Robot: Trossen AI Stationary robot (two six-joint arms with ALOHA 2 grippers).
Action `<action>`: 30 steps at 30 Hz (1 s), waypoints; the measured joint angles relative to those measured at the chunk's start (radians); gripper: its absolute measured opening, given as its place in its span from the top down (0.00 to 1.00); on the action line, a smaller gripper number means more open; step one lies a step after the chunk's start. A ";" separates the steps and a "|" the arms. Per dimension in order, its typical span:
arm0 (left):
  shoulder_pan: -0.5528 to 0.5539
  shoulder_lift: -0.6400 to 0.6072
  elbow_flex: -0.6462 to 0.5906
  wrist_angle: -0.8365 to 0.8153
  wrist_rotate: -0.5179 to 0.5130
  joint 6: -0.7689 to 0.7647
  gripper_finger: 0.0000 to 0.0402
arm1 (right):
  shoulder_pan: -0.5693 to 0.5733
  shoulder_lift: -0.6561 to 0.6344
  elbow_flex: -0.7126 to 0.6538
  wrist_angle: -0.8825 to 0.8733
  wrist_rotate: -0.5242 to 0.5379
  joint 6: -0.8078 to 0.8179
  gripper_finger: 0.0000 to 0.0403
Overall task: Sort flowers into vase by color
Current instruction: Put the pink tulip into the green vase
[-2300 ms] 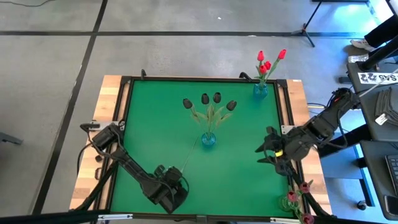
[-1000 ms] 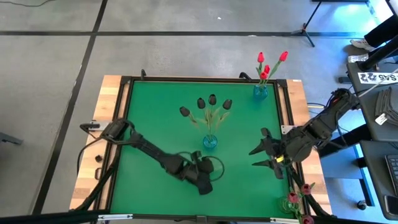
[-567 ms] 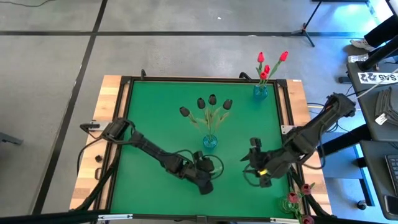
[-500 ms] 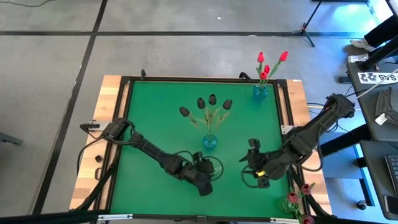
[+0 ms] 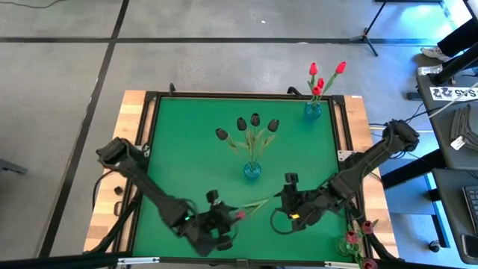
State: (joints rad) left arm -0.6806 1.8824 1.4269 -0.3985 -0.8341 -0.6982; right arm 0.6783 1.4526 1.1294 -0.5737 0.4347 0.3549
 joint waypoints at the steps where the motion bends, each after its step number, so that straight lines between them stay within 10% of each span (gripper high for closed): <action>1: -0.021 -0.005 0.000 -0.005 -0.020 -0.001 0.67 | -0.007 0.012 0.000 0.022 -0.004 -0.015 0.52; 12: -0.124 -0.008 0.000 -0.021 -0.210 -0.080 0.67 | -0.093 0.187 0.000 0.243 -0.122 -0.134 0.52; 30: -0.083 -0.008 0.000 -0.021 -0.199 -0.086 0.67 | -0.193 0.425 0.000 0.384 -0.219 -0.188 0.52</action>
State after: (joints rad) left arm -0.7631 1.8744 1.4269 -0.4191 -1.0328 -0.7837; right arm 0.4854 1.8777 1.1294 -0.1896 0.2156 0.1669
